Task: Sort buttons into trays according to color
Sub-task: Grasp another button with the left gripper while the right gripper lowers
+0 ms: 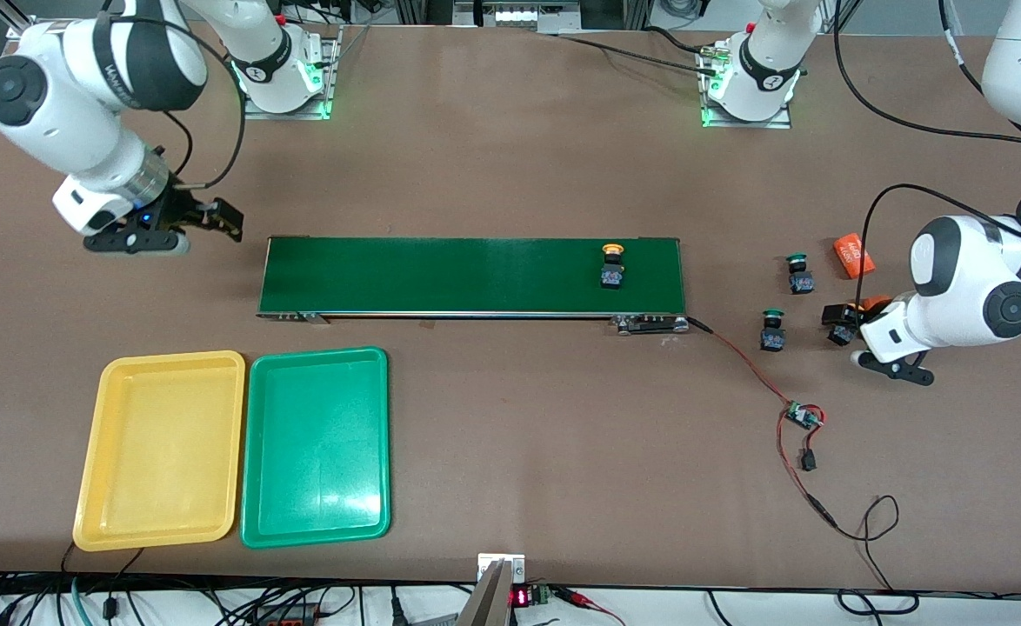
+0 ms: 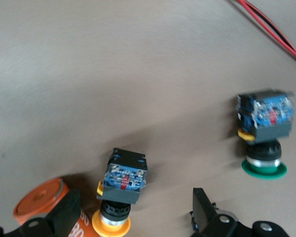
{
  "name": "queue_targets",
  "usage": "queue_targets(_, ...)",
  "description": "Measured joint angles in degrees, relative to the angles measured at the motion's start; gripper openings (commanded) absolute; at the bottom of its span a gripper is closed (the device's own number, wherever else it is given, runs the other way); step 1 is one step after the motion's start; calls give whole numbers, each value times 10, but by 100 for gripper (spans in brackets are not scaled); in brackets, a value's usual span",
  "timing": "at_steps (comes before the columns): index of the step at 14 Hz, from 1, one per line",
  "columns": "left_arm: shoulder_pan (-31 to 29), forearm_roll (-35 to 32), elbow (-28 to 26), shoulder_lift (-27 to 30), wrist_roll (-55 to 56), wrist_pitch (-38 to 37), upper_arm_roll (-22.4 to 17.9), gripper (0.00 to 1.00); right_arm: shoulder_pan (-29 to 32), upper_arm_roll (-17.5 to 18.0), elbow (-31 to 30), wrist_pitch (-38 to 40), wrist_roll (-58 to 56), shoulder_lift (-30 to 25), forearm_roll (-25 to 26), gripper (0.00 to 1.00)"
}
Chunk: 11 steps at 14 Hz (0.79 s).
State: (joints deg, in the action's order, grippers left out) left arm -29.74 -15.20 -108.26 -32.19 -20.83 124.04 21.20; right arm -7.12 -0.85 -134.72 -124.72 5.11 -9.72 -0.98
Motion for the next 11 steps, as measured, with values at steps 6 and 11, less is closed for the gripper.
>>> queue_targets(6, -1, -1, 1, -11, -112, 21, 0, 100, -141, 42, 24, -60, 216, 53, 1, 100)
queue_targets(11, -16, -1, 1, -37, -143, 47, -7, 92, -202, 44, 121, -62, 304, 155, 1, 100)
